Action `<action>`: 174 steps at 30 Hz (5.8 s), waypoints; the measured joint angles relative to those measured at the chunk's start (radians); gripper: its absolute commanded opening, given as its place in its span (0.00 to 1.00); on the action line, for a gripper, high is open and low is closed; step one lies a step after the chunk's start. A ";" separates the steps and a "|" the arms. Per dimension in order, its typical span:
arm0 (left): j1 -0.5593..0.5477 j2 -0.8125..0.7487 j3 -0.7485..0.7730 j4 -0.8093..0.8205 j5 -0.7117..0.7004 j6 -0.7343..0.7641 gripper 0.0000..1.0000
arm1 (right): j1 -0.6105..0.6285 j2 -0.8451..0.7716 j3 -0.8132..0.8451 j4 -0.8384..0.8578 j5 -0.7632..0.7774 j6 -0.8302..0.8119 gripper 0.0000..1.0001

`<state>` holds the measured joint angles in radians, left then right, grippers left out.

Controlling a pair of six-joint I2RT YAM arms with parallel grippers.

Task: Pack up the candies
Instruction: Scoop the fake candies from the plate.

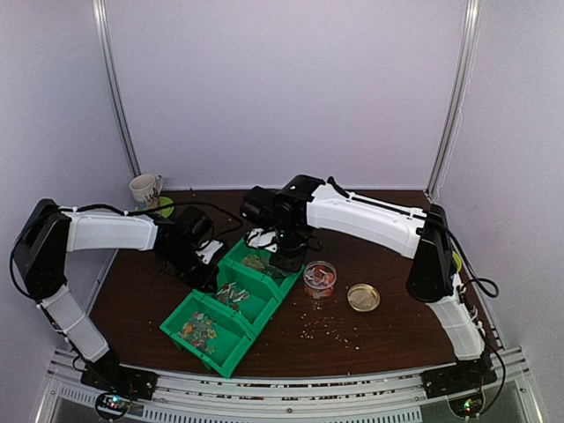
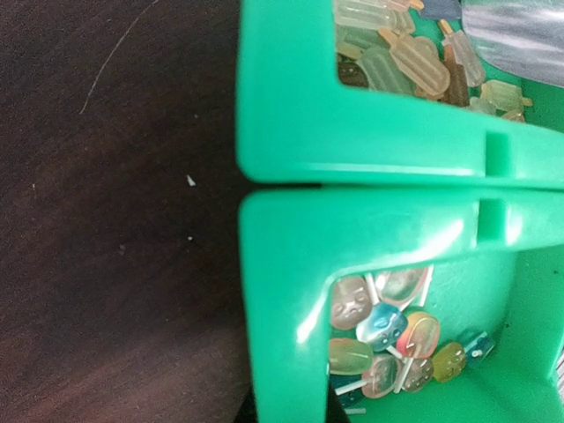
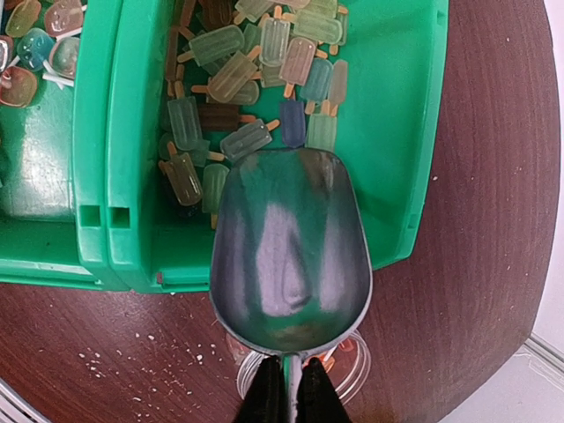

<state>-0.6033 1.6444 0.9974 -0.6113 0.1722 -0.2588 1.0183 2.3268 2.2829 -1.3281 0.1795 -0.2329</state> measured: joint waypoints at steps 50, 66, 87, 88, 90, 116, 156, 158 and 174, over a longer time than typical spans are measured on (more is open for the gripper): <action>0.010 -0.044 0.011 -0.089 0.006 -0.010 0.00 | 0.006 -0.236 -0.457 0.425 0.024 -0.254 0.00; 0.016 -0.058 0.047 -0.076 0.015 -0.021 0.00 | 0.061 -0.327 -0.723 0.860 0.319 -0.435 0.00; -0.001 -0.083 0.049 -0.186 0.028 0.031 0.00 | 0.083 -0.317 -0.545 0.539 0.053 -0.482 0.00; -0.001 -0.084 0.049 -0.185 0.032 0.033 0.00 | 0.083 -0.311 -0.520 0.509 0.022 -0.476 0.00; -0.001 -0.085 0.049 -0.195 0.036 0.041 0.00 | 0.082 -0.295 -0.475 0.450 -0.021 -0.462 0.00; 0.014 -0.134 0.011 -0.259 0.020 -0.021 0.00 | -0.027 -0.242 -0.644 0.823 -0.379 0.058 0.00; 0.064 -0.156 -0.009 -0.086 0.053 0.013 0.00 | -0.043 -0.546 -1.324 1.724 -0.315 0.060 0.00; 0.064 -0.156 -0.009 -0.084 0.053 0.013 0.00 | -0.043 -0.562 -1.344 1.752 -0.312 0.061 0.00; 0.066 -0.156 -0.009 -0.068 0.052 0.013 0.00 | -0.056 -0.692 -1.442 1.879 -0.226 0.065 0.00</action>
<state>-0.5373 1.4883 0.9886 -0.6788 0.2245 -0.2455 0.9627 1.6344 0.8413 0.5510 -0.0467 -0.1680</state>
